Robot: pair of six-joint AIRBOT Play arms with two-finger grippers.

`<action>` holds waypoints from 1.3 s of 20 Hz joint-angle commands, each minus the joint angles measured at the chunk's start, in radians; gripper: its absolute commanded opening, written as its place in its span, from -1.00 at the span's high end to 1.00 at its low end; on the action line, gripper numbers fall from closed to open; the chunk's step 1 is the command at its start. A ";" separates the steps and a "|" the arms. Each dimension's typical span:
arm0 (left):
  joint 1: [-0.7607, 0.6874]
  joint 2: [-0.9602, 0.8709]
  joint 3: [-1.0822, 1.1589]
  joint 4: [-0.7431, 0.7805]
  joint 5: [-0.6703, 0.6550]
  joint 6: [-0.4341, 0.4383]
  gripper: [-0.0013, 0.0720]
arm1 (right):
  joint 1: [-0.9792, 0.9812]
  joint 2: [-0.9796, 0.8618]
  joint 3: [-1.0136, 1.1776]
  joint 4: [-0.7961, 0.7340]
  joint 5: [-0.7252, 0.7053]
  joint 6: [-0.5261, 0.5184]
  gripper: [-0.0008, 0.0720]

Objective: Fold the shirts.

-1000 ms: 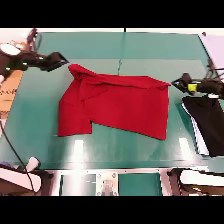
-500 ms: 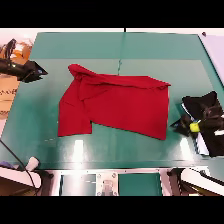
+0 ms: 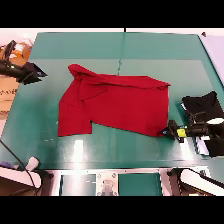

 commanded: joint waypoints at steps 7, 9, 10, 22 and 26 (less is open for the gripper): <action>-0.101 0.000 -0.289 0.012 -0.014 -0.004 -0.68 | -0.031 0.003 0.264 -0.189 -0.053 0.143 0.93; -0.151 0.000 -0.414 0.031 0.034 -0.005 -0.68 | -0.013 0.003 0.264 -0.189 -0.053 0.140 0.93; -0.171 0.000 -0.468 0.049 0.066 -0.005 -0.68 | -0.013 0.003 0.264 -0.181 -0.053 0.122 0.93; -0.180 -0.001 -0.676 -0.196 0.294 0.005 -0.68 | -0.014 0.003 0.264 -0.169 -0.058 0.080 0.93; -0.180 -0.001 -0.674 -0.179 0.357 0.048 0.29 | -0.014 0.003 0.264 -0.162 -0.059 0.080 0.93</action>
